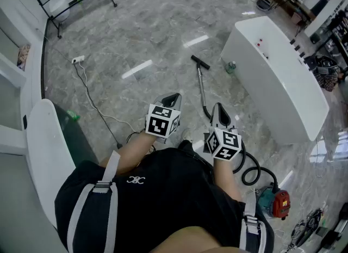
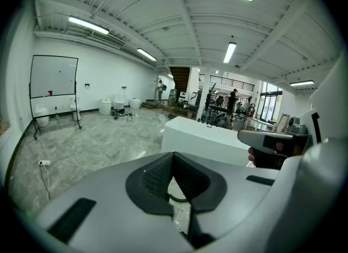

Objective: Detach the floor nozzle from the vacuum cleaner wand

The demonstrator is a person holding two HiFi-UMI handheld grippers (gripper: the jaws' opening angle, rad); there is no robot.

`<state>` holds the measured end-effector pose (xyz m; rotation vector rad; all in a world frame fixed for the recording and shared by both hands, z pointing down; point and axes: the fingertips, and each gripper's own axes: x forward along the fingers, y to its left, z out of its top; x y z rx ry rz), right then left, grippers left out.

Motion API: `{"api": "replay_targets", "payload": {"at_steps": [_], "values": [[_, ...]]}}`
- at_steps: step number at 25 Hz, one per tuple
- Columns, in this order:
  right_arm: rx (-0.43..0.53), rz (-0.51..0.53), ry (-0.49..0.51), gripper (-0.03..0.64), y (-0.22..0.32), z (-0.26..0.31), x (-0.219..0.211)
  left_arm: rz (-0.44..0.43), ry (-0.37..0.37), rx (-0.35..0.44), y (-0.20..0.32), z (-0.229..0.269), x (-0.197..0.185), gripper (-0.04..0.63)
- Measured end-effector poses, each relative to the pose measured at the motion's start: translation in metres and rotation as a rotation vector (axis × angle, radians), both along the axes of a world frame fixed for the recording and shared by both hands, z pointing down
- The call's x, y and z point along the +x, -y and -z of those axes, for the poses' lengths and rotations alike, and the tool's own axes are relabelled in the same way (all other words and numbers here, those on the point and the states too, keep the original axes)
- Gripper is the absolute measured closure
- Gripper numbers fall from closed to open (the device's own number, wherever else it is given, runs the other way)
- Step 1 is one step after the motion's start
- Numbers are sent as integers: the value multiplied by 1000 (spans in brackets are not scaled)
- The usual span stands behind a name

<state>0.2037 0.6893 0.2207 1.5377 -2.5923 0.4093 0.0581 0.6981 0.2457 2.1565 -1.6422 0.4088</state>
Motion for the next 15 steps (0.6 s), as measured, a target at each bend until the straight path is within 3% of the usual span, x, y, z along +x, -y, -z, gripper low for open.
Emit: {"api": "replay_targets", "payload": {"at_steps": [7,15], "values": [[37,52,-8,604,106,27,-1,62,-5,0,89,15,-5,595],[65,124,-58,603,206,43,-7,124,-66,12,183,22,-8,595]]}}
